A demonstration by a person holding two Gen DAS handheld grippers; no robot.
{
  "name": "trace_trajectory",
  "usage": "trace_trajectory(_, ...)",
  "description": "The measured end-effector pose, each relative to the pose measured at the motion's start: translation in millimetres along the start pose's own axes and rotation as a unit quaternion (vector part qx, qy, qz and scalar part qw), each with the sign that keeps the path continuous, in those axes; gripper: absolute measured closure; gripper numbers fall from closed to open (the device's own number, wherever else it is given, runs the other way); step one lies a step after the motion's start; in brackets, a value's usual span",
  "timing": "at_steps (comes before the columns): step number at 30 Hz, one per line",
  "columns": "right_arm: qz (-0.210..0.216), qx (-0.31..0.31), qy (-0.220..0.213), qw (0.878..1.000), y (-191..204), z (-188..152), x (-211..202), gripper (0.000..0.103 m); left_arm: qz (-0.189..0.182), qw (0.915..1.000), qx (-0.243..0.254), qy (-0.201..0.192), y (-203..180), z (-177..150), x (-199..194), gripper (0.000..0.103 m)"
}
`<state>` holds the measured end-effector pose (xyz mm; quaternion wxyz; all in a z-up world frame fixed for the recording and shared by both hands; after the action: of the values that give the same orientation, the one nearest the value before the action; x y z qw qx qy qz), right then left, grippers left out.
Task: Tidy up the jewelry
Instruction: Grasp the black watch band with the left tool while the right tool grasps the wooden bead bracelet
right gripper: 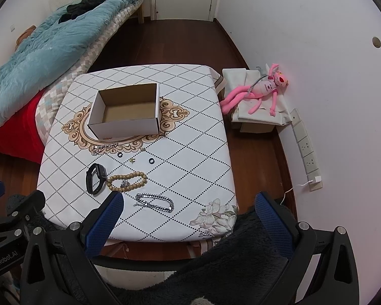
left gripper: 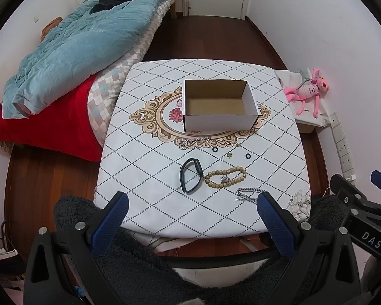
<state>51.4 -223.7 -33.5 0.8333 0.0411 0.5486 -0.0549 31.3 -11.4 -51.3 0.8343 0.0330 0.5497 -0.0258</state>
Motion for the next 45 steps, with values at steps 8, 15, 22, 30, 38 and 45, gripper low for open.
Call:
trace_trajectory(8, 0.002, 0.004, 0.015, 1.0, 7.0, 25.1, 46.6, 0.0, 0.056, 0.9984, 0.005, -0.01, 28.1, 31.6, 50.2, 0.0)
trace_trajectory(15, -0.002, -0.014, 0.064, 0.998, 33.5, 29.8, 122.1, 0.0, 0.07, 0.9969, 0.01, 0.034, 44.9, 29.6, 112.8, 0.001)
trace_trajectory(22, 0.004, -0.033, 0.11, 0.993, 60.0, 6.5, 178.9, 0.001, 0.063, 0.9944, 0.001, 0.085, 53.8, 10.8, 164.6, 0.008)
trace_trajectory(30, 0.025, -0.039, 0.141, 0.989, 73.8, -22.2, 214.9, 0.011, 0.038, 0.9924, -0.011, 0.116, 53.1, -10.9, 195.2, 0.021)
trace_trajectory(38, 0.041, -0.044, 0.148, 0.987, 81.9, -38.2, 233.1, 0.028, 0.013, 0.992, -0.026, 0.123, 51.9, -17.2, 211.8, 0.023)
trace_trajectory(45, 0.06, -0.021, 0.148, 0.987, 83.8, -46.8, 244.9, 0.038, -0.006, 0.9912, -0.027, 0.129, 48.9, -13.2, 229.3, 0.037)
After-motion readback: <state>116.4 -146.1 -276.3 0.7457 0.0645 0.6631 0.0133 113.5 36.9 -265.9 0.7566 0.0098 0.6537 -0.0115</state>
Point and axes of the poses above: each gripper's, at about its wrist camera, not at the fingertips, and x roughly the way its jaws point, y to its left, z to its top, the point moved 7 cm from there along x, roughly the way its jaws point, and after that the axes turned 5 degrees about x, right-handed, at the moved point
